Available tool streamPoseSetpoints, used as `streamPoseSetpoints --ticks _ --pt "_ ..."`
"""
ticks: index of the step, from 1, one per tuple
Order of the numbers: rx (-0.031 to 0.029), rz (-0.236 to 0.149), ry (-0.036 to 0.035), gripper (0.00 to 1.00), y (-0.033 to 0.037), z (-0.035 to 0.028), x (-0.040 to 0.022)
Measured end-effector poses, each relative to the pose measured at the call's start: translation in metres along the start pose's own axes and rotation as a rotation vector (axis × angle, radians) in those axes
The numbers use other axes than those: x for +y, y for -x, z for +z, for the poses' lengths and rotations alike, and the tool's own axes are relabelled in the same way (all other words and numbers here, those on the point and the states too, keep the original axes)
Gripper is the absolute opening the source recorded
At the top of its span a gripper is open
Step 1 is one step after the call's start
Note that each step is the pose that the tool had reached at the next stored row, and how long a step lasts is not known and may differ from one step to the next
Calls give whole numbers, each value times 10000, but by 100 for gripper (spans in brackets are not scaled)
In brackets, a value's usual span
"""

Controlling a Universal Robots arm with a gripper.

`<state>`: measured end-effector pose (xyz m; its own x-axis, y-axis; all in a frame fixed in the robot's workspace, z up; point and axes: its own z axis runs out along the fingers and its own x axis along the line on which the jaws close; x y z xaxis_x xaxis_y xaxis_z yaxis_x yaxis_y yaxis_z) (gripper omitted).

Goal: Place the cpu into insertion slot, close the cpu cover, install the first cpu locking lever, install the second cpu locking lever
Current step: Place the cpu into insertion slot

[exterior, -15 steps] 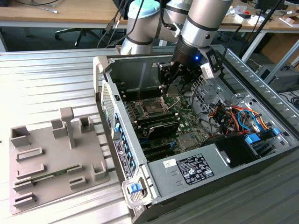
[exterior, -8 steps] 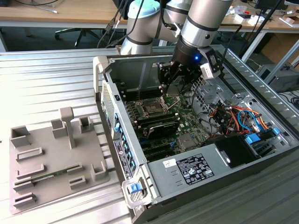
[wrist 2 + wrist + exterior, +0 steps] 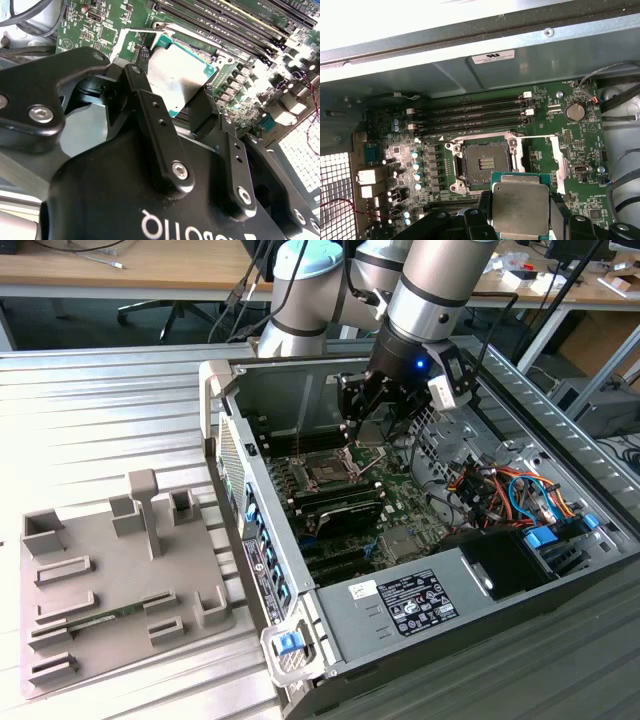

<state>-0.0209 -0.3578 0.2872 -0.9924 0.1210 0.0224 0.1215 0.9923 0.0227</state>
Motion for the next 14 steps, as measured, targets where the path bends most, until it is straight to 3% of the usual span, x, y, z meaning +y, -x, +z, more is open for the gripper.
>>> streamPoseSetpoints --ticks 14 --pt "-9 397 9 55 0 0 0"
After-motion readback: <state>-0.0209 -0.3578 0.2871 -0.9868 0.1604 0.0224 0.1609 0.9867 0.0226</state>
